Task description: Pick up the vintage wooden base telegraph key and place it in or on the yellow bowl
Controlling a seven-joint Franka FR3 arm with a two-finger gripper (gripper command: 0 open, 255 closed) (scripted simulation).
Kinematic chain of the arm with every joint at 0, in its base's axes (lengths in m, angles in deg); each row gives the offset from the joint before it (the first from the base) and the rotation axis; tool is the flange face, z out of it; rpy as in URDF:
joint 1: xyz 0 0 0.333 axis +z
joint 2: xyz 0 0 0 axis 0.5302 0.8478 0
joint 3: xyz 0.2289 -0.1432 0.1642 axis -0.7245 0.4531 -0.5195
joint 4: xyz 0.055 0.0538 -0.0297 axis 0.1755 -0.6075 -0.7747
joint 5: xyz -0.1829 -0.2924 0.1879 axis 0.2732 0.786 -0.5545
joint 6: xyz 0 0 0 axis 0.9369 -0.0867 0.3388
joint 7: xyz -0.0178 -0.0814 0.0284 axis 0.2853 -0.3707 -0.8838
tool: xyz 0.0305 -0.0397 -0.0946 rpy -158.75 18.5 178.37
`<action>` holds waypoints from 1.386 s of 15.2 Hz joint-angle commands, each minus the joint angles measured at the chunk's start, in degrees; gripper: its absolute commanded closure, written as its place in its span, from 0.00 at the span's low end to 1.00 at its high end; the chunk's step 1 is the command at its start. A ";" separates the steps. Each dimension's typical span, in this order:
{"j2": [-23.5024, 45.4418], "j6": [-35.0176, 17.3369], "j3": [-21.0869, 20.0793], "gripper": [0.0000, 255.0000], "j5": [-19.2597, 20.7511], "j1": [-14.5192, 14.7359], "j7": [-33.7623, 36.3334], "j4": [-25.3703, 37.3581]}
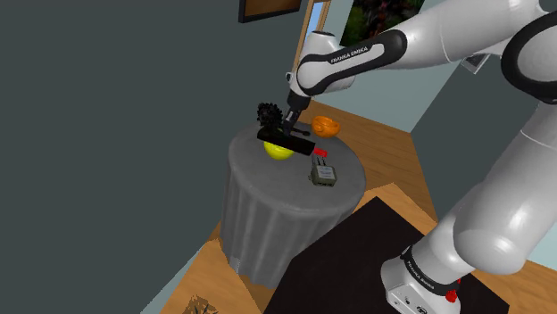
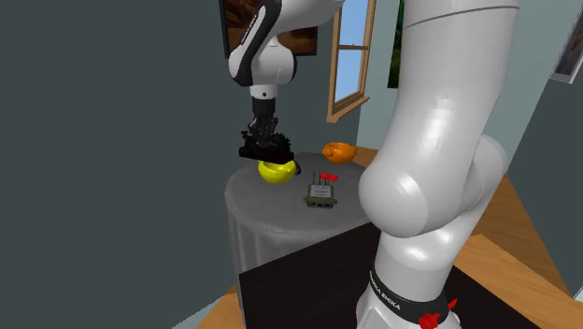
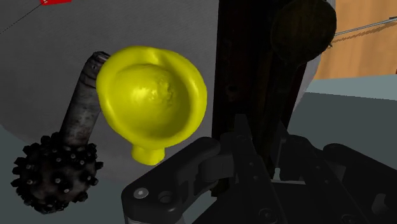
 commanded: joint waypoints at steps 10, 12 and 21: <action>17.53 10.85 2.53 1.00 -2.33 -6.58 -9.33 27.97; 18.12 9.59 2.46 1.00 -2.42 -6.62 -9.42 27.28; 21.23 4.11 2.21 1.00 -2.90 -6.73 -9.90 24.90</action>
